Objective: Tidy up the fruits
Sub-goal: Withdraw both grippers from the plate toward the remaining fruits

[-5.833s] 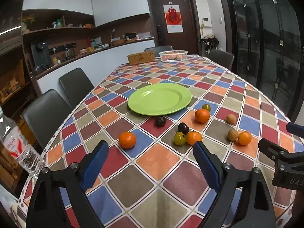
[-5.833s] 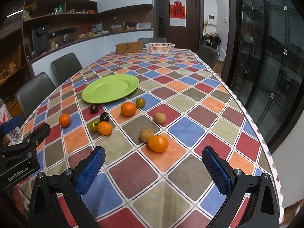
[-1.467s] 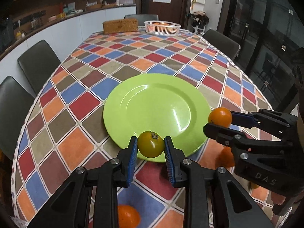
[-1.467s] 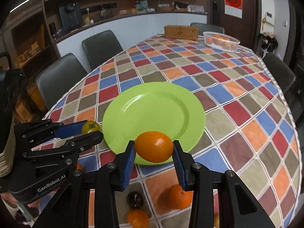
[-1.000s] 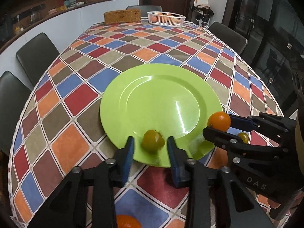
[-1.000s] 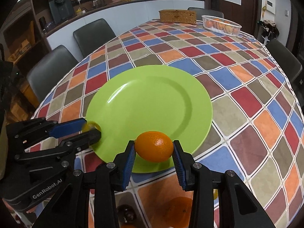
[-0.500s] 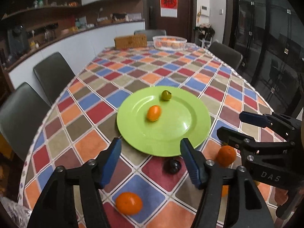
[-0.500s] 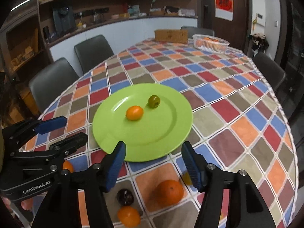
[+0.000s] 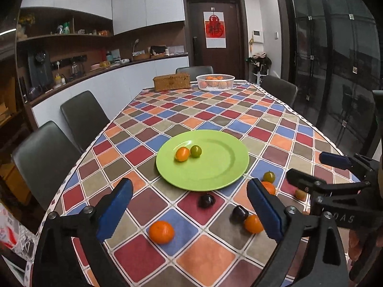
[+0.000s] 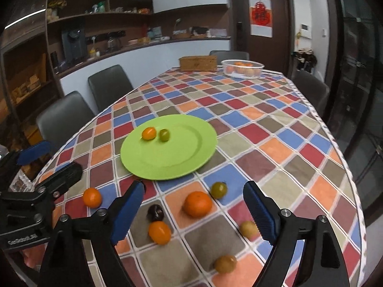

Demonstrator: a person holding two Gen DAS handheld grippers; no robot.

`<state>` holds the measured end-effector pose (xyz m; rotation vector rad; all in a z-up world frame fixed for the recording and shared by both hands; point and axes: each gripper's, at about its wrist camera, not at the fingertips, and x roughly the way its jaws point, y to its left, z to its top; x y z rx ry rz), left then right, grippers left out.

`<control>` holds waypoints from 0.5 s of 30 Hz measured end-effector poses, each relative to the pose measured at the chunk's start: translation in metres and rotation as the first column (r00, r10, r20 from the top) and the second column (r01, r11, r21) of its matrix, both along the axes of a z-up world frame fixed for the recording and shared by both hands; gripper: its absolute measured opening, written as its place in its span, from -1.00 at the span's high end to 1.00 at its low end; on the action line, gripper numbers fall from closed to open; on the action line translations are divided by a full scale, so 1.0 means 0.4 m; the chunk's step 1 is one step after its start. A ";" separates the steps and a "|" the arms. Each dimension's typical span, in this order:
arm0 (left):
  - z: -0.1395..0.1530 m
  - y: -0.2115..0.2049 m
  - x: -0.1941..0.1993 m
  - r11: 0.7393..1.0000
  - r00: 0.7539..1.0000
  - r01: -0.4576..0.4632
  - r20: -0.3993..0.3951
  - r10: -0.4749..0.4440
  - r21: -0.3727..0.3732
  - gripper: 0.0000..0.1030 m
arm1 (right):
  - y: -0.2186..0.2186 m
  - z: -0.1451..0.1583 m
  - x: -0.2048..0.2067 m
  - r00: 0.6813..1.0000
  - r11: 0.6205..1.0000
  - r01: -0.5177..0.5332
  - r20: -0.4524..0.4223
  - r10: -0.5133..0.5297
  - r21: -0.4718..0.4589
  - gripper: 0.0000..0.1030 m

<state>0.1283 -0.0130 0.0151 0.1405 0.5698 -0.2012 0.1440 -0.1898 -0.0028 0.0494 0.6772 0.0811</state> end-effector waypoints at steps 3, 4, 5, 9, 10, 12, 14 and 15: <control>-0.003 -0.001 -0.020 1.000 1.000 -0.002 -0.003 0.002 -0.012 -0.89 | -0.022 0.000 -0.032 0.998 0.998 0.057 0.015 -0.057 0.010 -0.74; -0.004 -0.002 -0.026 1.000 1.000 -0.001 -0.003 0.001 -0.018 -0.89 | -0.031 0.001 -0.043 0.997 0.997 0.076 0.027 -0.077 0.013 -0.75; -0.006 -0.004 -0.033 1.000 1.000 0.002 -0.002 -0.002 -0.021 -0.90 | -0.038 0.002 -0.058 0.994 0.995 0.102 0.039 -0.102 0.008 -0.75; -0.018 -0.019 -0.061 1.000 1.000 0.017 0.018 -0.017 -0.010 -0.90 | -0.052 0.002 -0.094 0.991 0.991 0.128 0.047 -0.126 -0.026 -0.75; -0.023 -0.025 -0.068 1.000 1.000 0.026 0.017 -0.026 -0.004 -0.90 | -0.055 0.002 -0.103 0.991 0.991 0.129 0.048 -0.127 -0.035 -0.75; -0.030 -0.033 -0.081 0.999 0.999 0.042 0.017 -0.042 0.005 -0.90 | -0.058 0.002 -0.122 0.991 0.991 0.127 0.054 -0.124 -0.052 -0.75; -0.039 -0.043 -0.094 0.998 0.998 0.055 0.022 -0.056 0.018 -0.90 | -0.061 0.001 -0.140 0.990 0.989 0.129 0.067 -0.124 -0.073 -0.75; -0.042 -0.047 -0.098 0.998 0.998 0.059 0.024 -0.059 0.022 -0.90 | -0.062 0.001 -0.149 0.990 0.989 0.128 0.073 -0.122 -0.078 -0.75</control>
